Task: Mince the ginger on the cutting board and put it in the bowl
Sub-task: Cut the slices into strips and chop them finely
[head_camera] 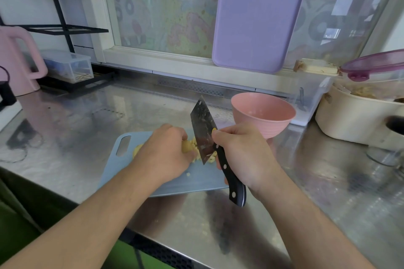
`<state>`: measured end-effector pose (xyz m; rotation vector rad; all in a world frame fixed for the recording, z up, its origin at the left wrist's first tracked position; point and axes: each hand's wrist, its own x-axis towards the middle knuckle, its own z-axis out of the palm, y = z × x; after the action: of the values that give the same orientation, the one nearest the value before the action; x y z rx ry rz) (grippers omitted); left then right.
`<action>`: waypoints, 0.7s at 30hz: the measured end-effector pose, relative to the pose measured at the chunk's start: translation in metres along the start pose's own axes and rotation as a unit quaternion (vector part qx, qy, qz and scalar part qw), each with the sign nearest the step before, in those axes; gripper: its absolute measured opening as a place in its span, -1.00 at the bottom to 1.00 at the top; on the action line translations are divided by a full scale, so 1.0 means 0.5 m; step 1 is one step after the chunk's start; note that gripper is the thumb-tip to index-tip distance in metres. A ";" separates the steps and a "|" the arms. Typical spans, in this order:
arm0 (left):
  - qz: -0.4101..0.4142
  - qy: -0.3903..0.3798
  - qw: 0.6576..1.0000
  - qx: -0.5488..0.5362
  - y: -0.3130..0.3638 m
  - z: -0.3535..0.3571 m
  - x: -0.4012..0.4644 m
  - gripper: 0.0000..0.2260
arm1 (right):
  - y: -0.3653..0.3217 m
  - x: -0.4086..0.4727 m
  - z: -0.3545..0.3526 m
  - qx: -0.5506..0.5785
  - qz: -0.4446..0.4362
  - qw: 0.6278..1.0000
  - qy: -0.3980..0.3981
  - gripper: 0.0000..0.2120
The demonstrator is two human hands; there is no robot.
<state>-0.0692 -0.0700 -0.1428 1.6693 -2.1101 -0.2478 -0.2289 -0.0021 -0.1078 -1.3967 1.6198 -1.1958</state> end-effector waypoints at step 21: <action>-0.093 0.065 0.973 -0.201 -0.041 -0.054 -0.010 -0.90 | -0.002 -0.002 0.002 -0.004 -0.006 1.000 -0.003 -0.64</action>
<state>-0.0386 -0.0670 -0.1282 1.5857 -1.6735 -0.5652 -0.2273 -0.0016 -0.1072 -1.4154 1.6158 -1.1936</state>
